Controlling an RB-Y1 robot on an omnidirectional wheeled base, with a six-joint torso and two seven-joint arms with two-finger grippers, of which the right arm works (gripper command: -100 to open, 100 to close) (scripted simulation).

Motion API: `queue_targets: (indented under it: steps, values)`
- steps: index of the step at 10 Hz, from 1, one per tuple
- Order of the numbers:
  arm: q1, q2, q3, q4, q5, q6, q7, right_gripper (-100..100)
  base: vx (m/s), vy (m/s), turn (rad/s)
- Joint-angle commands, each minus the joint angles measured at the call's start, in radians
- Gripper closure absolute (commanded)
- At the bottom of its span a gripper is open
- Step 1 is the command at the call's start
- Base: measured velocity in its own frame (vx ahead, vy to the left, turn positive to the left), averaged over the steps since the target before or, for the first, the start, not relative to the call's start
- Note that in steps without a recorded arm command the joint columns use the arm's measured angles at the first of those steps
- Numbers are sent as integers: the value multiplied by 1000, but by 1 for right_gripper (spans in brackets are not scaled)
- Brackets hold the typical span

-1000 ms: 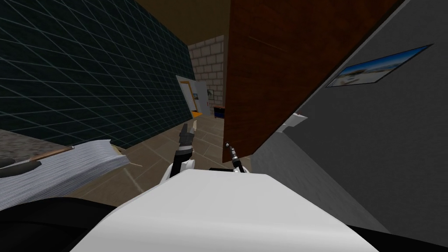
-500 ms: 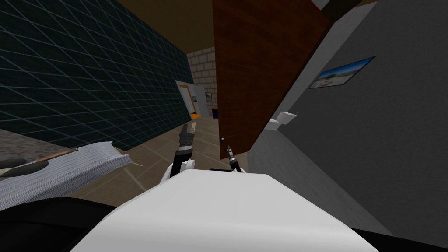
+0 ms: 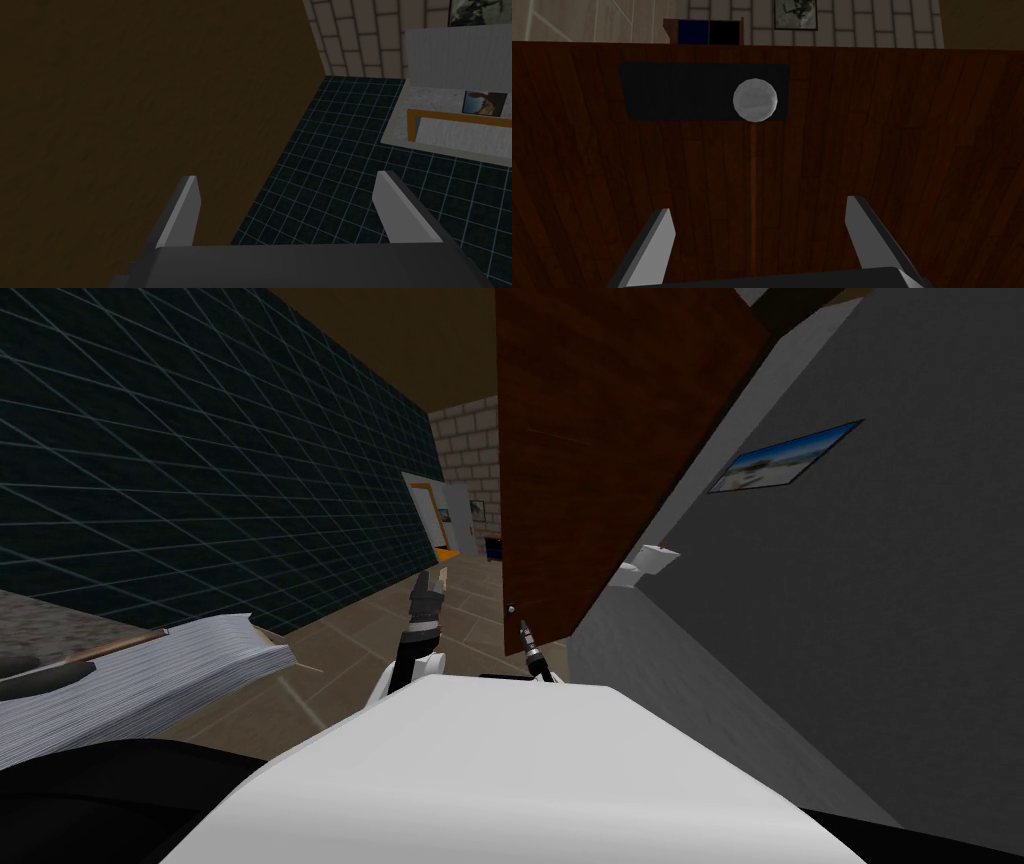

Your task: Push the door open

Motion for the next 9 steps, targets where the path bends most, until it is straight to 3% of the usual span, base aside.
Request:
queue_targets:
  steps: [1, 3, 5, 6, 7, 9]
  values:
    - [-5, -8, -4, 2, -1, -2, 0, -100, 242, 50, 21]
    - [-10, 2, -10, 6, -2, -5, 0, -100, 220, 103, 34]
    - [-15, 35, -16, 10, -4, -8, 0, -100, 198, 111, 20]
    - [-6, 24, -13, -5, -3, -1, 3, -100, 83, 44, -9]
    - [-6, 24, -13, -5, -3, -1, 3, 100, -18, -5, -1]
    - [-6, 24, -13, -5, -3, -1, 3, 100, -28, -15, 12]
